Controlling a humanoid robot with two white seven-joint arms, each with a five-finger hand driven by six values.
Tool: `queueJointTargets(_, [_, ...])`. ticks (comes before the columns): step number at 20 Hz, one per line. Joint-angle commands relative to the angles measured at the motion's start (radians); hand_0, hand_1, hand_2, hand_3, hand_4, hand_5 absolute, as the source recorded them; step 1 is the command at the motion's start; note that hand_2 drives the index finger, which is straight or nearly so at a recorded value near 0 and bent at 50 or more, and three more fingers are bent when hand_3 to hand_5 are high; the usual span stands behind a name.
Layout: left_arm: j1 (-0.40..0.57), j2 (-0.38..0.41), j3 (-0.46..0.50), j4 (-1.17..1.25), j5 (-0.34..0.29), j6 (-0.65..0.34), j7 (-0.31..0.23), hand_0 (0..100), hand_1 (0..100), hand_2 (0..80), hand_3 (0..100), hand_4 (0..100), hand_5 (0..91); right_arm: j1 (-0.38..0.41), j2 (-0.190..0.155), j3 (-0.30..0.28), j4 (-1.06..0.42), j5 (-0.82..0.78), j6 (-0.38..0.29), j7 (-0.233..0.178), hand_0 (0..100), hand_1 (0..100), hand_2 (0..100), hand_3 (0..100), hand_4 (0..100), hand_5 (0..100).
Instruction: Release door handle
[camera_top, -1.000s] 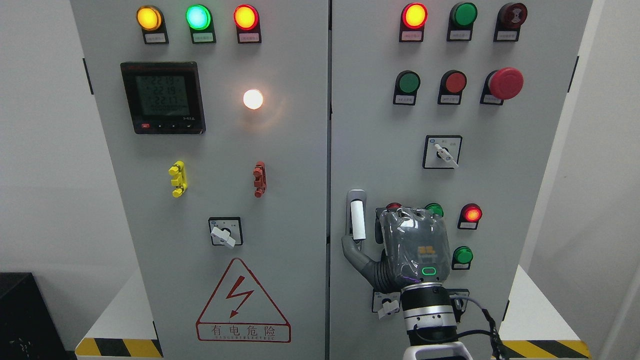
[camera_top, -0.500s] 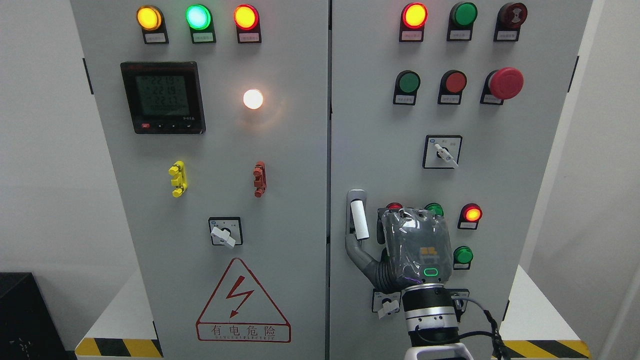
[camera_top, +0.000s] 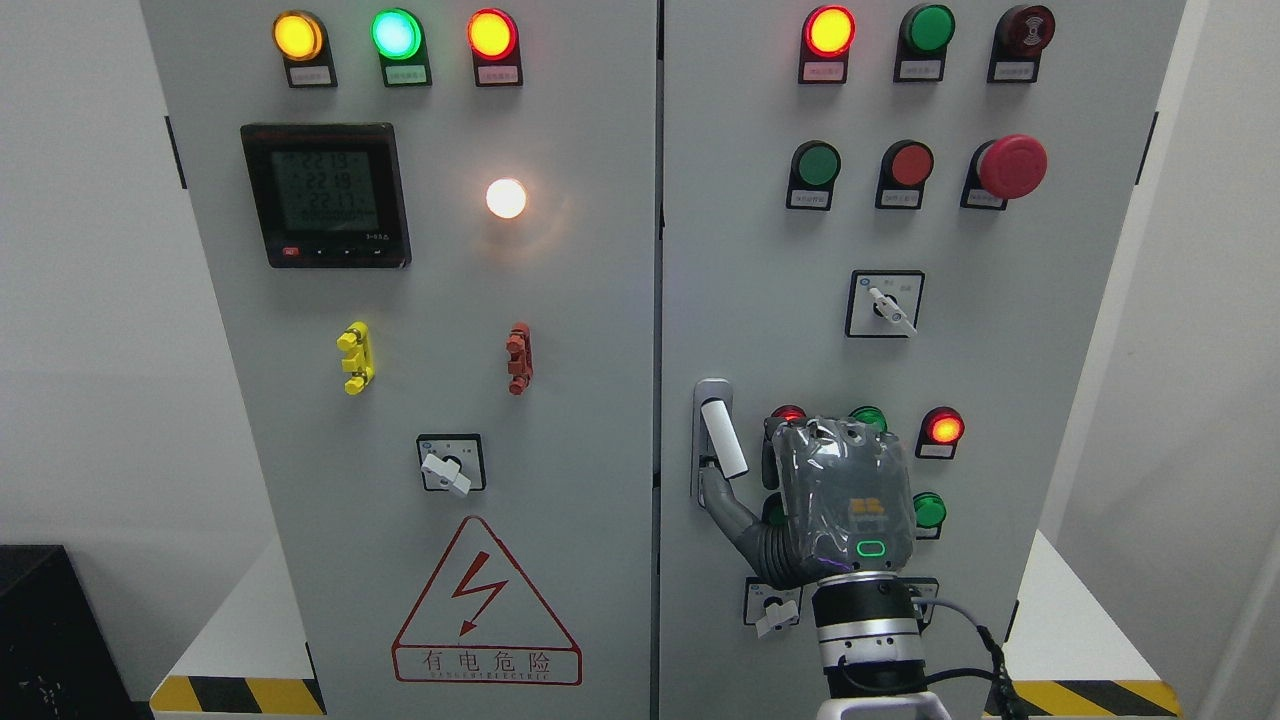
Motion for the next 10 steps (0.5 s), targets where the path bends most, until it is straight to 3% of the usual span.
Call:
queueJointTargets(1, [0.000,0.000,-0.021,-0.020,0.000,0.000,0.000,0,0,2.4,9,1,0.0,0.004,0.000,-0.008,-0.015,0.002,0.016,0.001,34,49,83,100,99,92])
queueJointTargets(10, [0.000,0.000,-0.021,-0.020,0.000,0.000,0.000,0,0,2.4,9,1,0.0,0.010,0.000,-0.010,-0.021,0.005,0.022,-0.001,35,49,83,100,100,92])
